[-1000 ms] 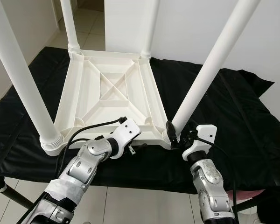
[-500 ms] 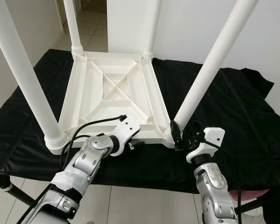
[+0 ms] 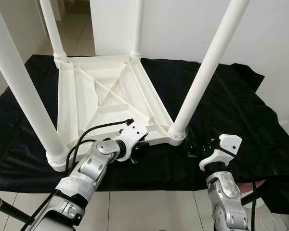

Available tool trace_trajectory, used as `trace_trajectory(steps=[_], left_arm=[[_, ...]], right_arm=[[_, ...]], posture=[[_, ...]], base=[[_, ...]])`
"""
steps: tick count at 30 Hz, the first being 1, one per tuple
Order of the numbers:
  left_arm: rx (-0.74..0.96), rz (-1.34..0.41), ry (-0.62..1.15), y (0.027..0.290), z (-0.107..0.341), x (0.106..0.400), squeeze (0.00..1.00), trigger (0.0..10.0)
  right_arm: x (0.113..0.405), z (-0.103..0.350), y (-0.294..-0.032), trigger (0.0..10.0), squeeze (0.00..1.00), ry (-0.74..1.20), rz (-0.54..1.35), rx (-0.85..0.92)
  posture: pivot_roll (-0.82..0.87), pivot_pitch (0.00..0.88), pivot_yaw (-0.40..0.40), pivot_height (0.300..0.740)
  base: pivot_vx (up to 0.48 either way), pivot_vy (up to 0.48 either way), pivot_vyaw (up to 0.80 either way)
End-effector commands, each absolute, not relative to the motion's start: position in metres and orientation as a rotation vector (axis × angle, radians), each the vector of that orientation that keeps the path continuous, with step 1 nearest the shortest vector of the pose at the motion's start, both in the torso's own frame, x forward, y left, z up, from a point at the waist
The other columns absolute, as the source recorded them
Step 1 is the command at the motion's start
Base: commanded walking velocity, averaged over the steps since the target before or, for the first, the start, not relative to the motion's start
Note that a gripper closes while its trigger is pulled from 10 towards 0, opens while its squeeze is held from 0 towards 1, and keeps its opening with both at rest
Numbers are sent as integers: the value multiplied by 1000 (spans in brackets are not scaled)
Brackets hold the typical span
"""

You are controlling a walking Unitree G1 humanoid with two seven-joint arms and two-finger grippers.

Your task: Building children table

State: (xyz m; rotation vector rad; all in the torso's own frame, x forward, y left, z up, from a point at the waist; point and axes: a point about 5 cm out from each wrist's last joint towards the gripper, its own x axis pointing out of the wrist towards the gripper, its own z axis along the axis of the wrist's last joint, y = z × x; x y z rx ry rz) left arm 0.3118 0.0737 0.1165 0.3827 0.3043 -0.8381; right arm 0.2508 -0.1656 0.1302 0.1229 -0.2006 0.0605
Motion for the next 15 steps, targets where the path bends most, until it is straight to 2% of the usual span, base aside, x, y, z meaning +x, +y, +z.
trace_trajectory(steps=[1, 7, 15], left_arm=[[404, -495, 308, 111, 117, 325, 0, 0], [374, -406, 322, 128, 114, 314, 0, 0], [370, -366, 322, 136, 113, 301, 0, 0]], right_arm=[[250, 129, -169, 10000, 0, -190, 50, 116], [249, 128, -168, 10000, 0, -186, 55, 106], [251, 126, -165, 10000, 0, -181, 76, 101]], posture=[[-59, 28, -49, 740], [-44, 35, -58, 740], [-25, 42, -76, 740]], base=[[0, 0, 0], [0, 0, 0], [0, 0, 0]])
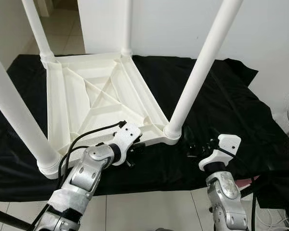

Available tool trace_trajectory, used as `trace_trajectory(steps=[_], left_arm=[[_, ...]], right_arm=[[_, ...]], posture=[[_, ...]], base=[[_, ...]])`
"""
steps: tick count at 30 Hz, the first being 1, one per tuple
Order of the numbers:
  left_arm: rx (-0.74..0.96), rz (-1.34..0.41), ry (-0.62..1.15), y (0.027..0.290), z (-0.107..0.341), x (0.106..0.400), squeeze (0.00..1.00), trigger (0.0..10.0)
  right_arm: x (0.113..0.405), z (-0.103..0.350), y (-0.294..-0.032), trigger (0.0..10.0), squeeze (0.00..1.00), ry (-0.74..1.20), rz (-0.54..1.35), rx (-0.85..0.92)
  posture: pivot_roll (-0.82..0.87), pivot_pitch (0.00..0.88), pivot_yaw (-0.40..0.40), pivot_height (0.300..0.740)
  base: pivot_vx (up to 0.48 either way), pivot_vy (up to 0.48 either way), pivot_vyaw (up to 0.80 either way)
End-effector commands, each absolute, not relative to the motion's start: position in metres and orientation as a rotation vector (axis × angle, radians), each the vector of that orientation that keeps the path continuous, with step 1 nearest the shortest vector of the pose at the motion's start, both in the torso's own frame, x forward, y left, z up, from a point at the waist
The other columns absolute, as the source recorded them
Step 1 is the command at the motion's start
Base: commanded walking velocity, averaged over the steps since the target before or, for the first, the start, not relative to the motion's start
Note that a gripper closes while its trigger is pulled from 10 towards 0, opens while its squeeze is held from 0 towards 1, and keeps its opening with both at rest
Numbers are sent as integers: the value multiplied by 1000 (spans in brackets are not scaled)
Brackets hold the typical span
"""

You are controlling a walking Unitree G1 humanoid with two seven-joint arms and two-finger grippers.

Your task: Building children table

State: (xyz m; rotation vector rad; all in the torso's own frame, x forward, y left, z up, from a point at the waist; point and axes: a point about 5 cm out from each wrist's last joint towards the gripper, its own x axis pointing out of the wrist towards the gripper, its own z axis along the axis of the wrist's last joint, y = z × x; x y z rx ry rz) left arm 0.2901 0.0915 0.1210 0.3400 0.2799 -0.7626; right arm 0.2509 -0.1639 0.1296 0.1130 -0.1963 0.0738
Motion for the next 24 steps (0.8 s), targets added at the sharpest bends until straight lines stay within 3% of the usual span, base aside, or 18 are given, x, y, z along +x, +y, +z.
trace_trajectory(steps=[1, 15, 24], left_arm=[[359, -357, 327, 136, 112, 296, 0, 0], [283, -278, 345, 139, 109, 258, 0, 0], [259, -173, 343, 153, 115, 253, 0, 0]], right_arm=[[252, 126, -164, 10000, 0, -179, 85, 97], [263, 126, -165, 10000, 0, -172, 146, 60], [266, 126, -166, 10000, 0, -170, 148, 56]], posture=[[-19, 43, -82, 740], [19, 69, -123, 740], [27, 74, -130, 740]], base=[[0, 0, 0], [0, 0, 0], [0, 0, 0]])
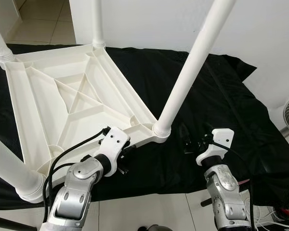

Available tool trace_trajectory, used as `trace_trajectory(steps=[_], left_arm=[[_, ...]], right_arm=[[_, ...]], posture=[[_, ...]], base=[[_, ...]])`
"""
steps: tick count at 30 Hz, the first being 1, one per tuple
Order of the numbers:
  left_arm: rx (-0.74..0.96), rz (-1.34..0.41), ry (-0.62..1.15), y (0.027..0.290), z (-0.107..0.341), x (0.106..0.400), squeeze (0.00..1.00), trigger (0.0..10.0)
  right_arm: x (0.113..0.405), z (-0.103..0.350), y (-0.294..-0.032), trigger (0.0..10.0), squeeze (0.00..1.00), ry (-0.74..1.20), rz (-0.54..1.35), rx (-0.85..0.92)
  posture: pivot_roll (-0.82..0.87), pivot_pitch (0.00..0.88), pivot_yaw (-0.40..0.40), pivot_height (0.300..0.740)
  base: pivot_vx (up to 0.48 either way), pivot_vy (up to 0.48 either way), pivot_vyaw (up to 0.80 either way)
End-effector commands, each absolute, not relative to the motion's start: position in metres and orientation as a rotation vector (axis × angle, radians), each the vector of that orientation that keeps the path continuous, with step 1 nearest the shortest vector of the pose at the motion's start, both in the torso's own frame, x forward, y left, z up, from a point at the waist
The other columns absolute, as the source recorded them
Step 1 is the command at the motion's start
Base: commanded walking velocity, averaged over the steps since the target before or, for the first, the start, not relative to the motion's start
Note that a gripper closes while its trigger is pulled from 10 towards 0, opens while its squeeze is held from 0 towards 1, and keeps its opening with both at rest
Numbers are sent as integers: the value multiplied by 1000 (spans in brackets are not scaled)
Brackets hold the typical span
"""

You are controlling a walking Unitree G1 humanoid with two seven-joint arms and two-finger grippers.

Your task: Building children table

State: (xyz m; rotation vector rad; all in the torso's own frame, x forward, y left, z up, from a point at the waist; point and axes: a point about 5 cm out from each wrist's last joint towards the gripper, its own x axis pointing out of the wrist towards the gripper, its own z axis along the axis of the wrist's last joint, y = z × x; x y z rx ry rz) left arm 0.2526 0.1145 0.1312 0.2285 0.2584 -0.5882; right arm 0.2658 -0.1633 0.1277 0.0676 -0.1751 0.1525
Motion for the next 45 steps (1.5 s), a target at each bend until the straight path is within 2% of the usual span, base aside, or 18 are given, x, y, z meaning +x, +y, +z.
trace_trajectory(steps=[1, 7, 14, 15, 16, 17, 18, 20, 23, 28, 30, 31, 32, 34, 35, 37, 44, 45], left_arm=[[256, -156, 349, 156, 115, 250, 0, 0], [258, -126, 360, 162, 113, 250, 0, 0], [262, -153, 337, 152, 115, 266, 0, 0], [267, -172, 323, 145, 117, 273, 0, 5255], [267, -172, 323, 145, 117, 273, 0, 5255], [278, -213, 305, 135, 120, 281, 0, 10000], [278, -213, 305, 135, 120, 281, 0, 10000], [286, -292, 262, 115, 129, 293, 0, 10000], [288, -354, 225, 103, 135, 296, 0, 10000], [274, -443, 175, 91, 142, 294, 0, 10000], [248, -583, 116, 73, 147, 284, 0, 10000], [248, -583, 116, 73, 147, 284, 0, 10000], [244, -614, 104, 70, 147, 281, 369, 10000], [240, -636, 95, 69, 147, 280, 369, 10000], [228, -679, 89, 67, 147, 276, 1000, 10000], [226, -730, 79, 65, 147, 272, 1000, 10000], [267, -751, 37, 66, 149, 271, 1000, 10000], [269, -757, 18, 67, 150, 270, 867, 10000]], right_arm=[[266, 126, -166, 10000, 0, -171, 148, 55], [270, 125, -164, 10000, 0, -174, 152, 56], [274, 127, -167, 10000, 0, -186, 137, 51], [275, 128, -168, 10000, 0, -192, 129, 45], [275, 128, -168, 10000, 0, -192, 129, 45], [276, 129, -170, 10000, 0, -196, 118, 43], [276, 129, -170, 10000, 0, -196, 118, 43], [278, 130, -173, 10000, 0, -204, 97, 38], [278, 130, -175, 10000, 0, -207, 85, 34], [277, 129, -177, 10000, 0, -209, 72, 35], [277, 127, -176, 10000, 0, -208, 65, 37], [277, 127, -176, 10000, 0, -208, 65, 37], [277, 127, -175, 10000, 0, -209, 67, 38], [278, 127, -174, 10000, 0, -211, 70, 38], [278, 127, -174, 10000, 0, -211, 71, 37], [278, 127, -174, 10000, 0, -211, 72, 33], [279, 126, -175, 10000, 0, -211, 73, 24], [280, 126, -176, 10000, 0, -211, 73, 23]], posture=[[31, 74, -132, 740], [31, 69, -127, 740], [28, 64, -120, 740], [20, 59, -113, 740], [20, 59, -113, 740], [16, 56, -109, 740], [16, 56, -109, 740], [3, 48, -94, 740], [-5, 44, -85, 740], [-7, 39, -77, 740], [-3, 38, -78, 740], [-3, 38, -78, 740], [-3, 37, -78, 740], [-3, 37, -78, 740], [-4, 36, -79, 740], [-3, 36, -80, 740], [-2, 34, -82, 740], [-1, 33, -82, 740]], base=[[0, 0, 0], [0, 0, 0], [0, 0, 0], [0, 0, 0], [0, 0, 0], [0, 0, 0], [0, 0, 0], [0, 0, 0], [0, 0, 0], [0, 0, 0], [0, 0, 0], [0, 0, 0], [0, 0, 0], [0, 0, 0], [0, 0, 0], [0, 0, 0], [0, 0, 0], [0, 0, 0]])
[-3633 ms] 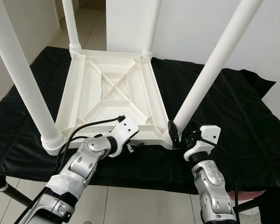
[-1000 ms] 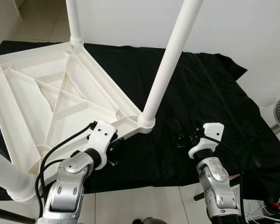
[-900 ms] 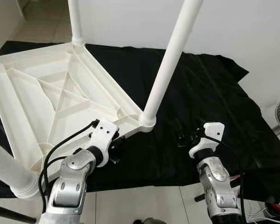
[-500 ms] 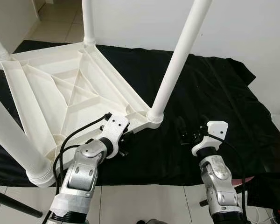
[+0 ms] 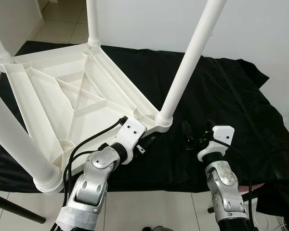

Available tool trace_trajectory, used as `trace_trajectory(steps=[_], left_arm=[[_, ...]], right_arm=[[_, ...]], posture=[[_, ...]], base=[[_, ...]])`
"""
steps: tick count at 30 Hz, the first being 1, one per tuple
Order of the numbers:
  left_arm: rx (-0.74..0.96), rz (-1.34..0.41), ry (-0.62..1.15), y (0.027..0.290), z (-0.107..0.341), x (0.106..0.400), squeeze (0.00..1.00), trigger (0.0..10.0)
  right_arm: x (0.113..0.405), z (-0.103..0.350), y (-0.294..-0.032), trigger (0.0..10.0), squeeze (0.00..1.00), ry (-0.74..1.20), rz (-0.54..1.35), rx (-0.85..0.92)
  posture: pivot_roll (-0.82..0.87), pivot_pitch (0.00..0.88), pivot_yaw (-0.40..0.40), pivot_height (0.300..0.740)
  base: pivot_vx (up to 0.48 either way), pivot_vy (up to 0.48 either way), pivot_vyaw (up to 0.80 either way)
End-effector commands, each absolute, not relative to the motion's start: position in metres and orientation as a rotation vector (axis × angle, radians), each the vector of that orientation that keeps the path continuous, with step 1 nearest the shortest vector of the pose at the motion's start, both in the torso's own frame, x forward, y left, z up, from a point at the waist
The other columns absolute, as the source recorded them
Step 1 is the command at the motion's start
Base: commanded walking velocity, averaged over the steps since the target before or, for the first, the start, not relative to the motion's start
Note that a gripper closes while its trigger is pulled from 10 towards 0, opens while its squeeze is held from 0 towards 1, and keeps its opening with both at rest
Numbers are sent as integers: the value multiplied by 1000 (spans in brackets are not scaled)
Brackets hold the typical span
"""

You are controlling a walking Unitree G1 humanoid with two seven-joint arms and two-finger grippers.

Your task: Building children table

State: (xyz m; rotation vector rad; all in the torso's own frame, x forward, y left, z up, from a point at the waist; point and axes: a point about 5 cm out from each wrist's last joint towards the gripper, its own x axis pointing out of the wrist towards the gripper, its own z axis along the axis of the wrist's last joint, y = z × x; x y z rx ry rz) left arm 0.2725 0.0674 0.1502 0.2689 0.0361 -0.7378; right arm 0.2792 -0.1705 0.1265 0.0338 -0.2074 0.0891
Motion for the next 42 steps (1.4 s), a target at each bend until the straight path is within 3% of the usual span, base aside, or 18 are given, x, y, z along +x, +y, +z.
trace_trajectory(steps=[1, 2, 11, 17, 22, 42], left_arm=[[269, -757, 18, 67, 150, 270, 867, 10000], [274, -758, -11, 70, 152, 267, 0, 10000], [177, -554, -116, 107, 155, 247, 0, 10000], [134, -507, -166, 116, 164, 238, 0, 10000], [76, -431, -238, 143, 171, 206, 0, 10000], [102, -483, -115, 195, 170, 157, 0, 10000]], right_arm=[[280, 126, -176, 10000, 0, -211, 73, 23], [280, 126, -176, 10000, 0, -211, 75, 18], [283, 123, -178, 10000, 0, -214, 52, -20], [286, 123, -177, 10000, 0, -216, 55, -22], [298, 127, -172, 10000, 0, -230, 92, -34], [320, 125, -151, 10000, 0, -228, 191, -40]], posture=[[-1, 33, -82, 740], [0, 33, -82, 740], [26, 45, -86, 740], [36, 47, -91, 740], [87, 56, -111, 740], [163, 66, -136, 740]], base=[[0, 0, 0], [0, 0, 0], [0, 0, 0], [0, 0, 0], [0, 0, 0], [0, 0, 0]])
